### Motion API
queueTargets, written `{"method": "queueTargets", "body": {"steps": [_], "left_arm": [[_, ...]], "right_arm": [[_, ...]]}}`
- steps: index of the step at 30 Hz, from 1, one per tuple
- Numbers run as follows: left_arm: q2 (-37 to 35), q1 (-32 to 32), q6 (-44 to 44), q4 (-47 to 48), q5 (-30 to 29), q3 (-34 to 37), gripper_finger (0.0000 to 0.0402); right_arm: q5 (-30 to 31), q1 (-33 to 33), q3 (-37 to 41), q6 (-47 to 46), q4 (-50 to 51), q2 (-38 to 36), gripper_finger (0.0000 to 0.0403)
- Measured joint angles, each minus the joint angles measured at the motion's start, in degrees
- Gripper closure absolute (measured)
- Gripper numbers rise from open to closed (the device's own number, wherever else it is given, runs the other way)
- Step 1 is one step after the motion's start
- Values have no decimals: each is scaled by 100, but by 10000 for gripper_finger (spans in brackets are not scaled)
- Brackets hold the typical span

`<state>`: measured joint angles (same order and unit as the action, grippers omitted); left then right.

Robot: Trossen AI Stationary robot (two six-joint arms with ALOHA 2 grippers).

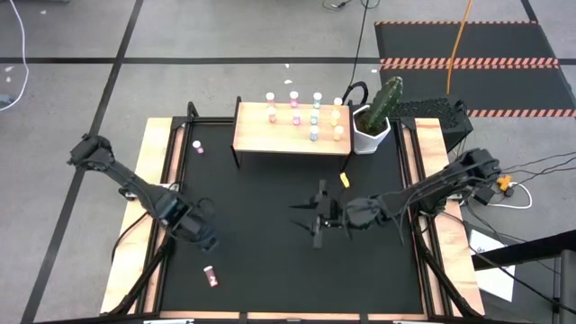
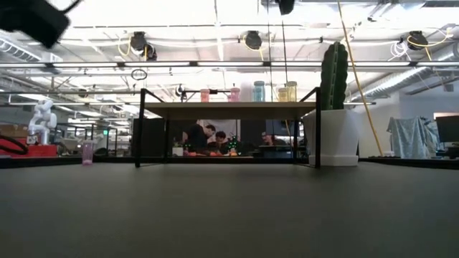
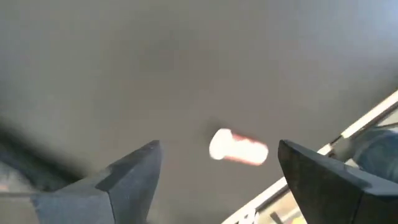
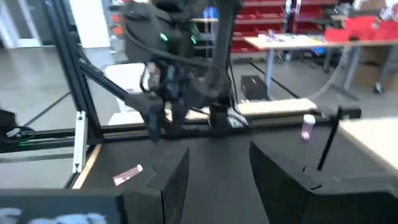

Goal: Pick and place medicine bottles onto shelf by color
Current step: Put the purple pill bottle on the shelf aligned with the other purple pill bottles

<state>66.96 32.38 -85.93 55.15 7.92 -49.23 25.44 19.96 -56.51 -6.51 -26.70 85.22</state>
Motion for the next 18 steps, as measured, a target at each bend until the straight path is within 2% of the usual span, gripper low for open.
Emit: {"method": "queueTargets", "body": {"steps": [5, 9, 13, 16, 18], "left_arm": [[-45, 605, -1286, 998, 75, -1, 80], [-58, 651, -1313, 1556, -307, 0, 80], [-227, 187, -768, 1514, -954, 0, 80], [-387, -462, -154, 1528, -1278, 0, 80], [-477, -1015, 413, 1539, -1383, 0, 80]], "right_arm": [[329, 142, 0, -535, -50, 192, 238], [114, 153, 0, -885, -118, 176, 238], [-437, 140, 0, -1593, -186, 183, 238], [-867, 100, 0, -1921, -185, 181, 238], [-923, 95, 0, -1886, -180, 183, 238]]}}
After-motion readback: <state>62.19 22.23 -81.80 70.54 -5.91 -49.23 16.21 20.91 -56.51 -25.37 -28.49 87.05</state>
